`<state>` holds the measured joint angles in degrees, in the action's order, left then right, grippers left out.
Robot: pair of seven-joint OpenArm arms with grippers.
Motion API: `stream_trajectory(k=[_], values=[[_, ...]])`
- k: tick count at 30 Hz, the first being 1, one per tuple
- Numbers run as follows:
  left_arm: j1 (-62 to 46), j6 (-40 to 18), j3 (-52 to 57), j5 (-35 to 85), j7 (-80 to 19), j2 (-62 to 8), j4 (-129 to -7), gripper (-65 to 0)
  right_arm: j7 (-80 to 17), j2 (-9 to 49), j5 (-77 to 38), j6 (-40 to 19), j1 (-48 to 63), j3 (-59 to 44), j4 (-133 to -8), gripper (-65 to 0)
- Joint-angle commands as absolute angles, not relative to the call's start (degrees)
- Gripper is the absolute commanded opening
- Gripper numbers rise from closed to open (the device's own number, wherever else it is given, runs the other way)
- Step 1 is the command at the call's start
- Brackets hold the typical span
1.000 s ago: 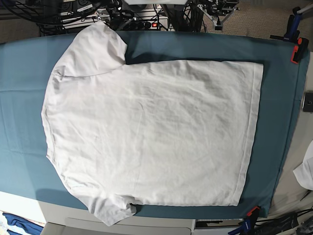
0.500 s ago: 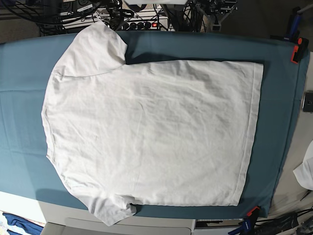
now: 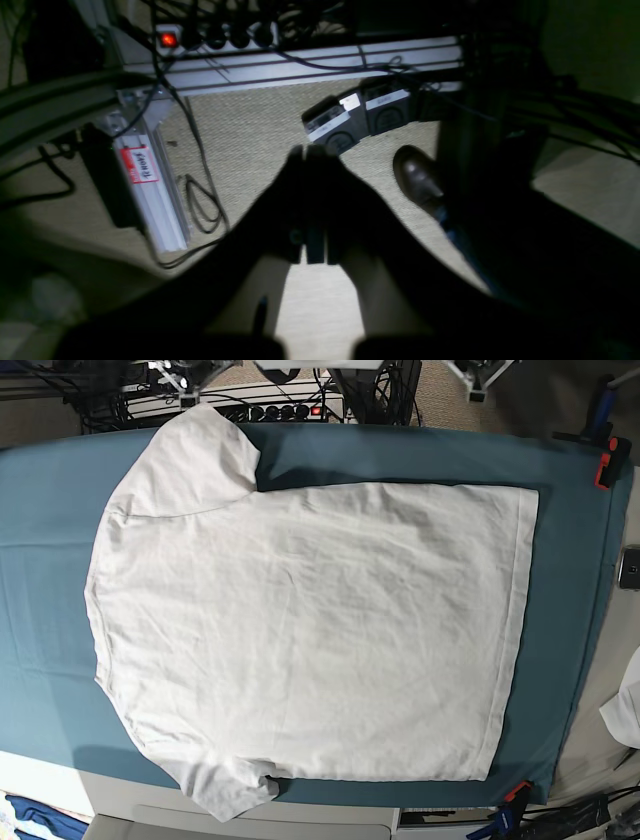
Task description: Fold the T-shirt properly
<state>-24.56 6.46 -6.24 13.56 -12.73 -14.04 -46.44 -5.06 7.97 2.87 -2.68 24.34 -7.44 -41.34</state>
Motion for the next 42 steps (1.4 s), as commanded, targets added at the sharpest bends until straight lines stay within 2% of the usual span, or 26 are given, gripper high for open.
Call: stream_trajectory(k=[1, 8, 13, 17, 19, 22, 25, 28, 33, 37, 39, 41, 42], values=[[-26.92, 6.63, -6.13, 13.67, -13.93, -15.44, -49.63, -65.0, -5.45, 9.15, 1.41, -3.18, 27.18, -7.6, -44.45, -65.0], [-45.39, 5.76, 1.58, 13.8, -18.26, -19.94, -75.0, -65.0, -6.94, 11.86, -6.55, -5.37, 47.62, -7.62, -70.06, -65.0], [-58.33, 0.82, 10.55, 18.96, -19.55, -23.62, -93.89, -65.0, -7.22, 12.19, -10.04, -5.41, 59.72, -10.33, -88.29, -65.0], [-65.49, -11.0, 20.23, 21.61, -26.37, -23.97, -106.41, -65.0, -10.94, 11.84, -19.03, -8.75, 64.99, -17.23, -101.67, -65.0], [-67.66, -17.74, 24.49, 27.05, -28.69, -23.97, -110.72, -65.0, -13.5, 11.2, -25.28, -13.1, 65.41, -22.46, -106.63, -65.0], [-68.77, -26.46, 29.36, 36.53, -33.19, -23.94, -115.15, -65.0, -17.37, 8.73, -39.4, -23.05, 64.36, -31.59, -111.39, -65.0], [-68.53, -33.43, 32.62, 42.39, -34.85, -23.94, -118.39, -65.0, -25.58, 6.09, -56.93, -34.33, 60.49, -40.18, -112.55, -65.0], [-68.4, -35.97, 34.44, 43.75, -34.48, -23.97, -121.01, -65.0, -33.78, 3.46, -69.63, -39.13, 55.7, -46.39, -111.28, -65.0], [-68.42, -35.94, 34.92, 43.75, -34.5, -23.99, -121.73, -64.5, -35.03, 0.8, -72.6, -39.2, 47.57, -49.3, -102.41, -65.0], [-68.42, -35.9, 34.92, 43.68, -34.52, -23.99, -121.73, -51.3, -36.8, 0.78, -71.37, -36.32, 41.71, -49.28, -93.84, -65.0], [-68.42, -35.88, 34.92, 43.09, -34.52, -23.99, -121.73, -47.2, -36.97, 0.78, -71.33, -35.11, 40.38, -49.3, -92.03, -57.1], [-68.4, -35.88, 34.92, 42.17, -34.48, -23.99, -121.73, -46.6, -36.71, 0.78, -71.35, -34.81, 40.05, -49.3, -91.88, -49.3], [-68.4, -35.86, 34.92, 41.98, -34.5, -23.99, -121.73, -46.6, -35.86, 0.78, -71.33, -34.83, 39.99, -49.3, -91.88, -47.5]])
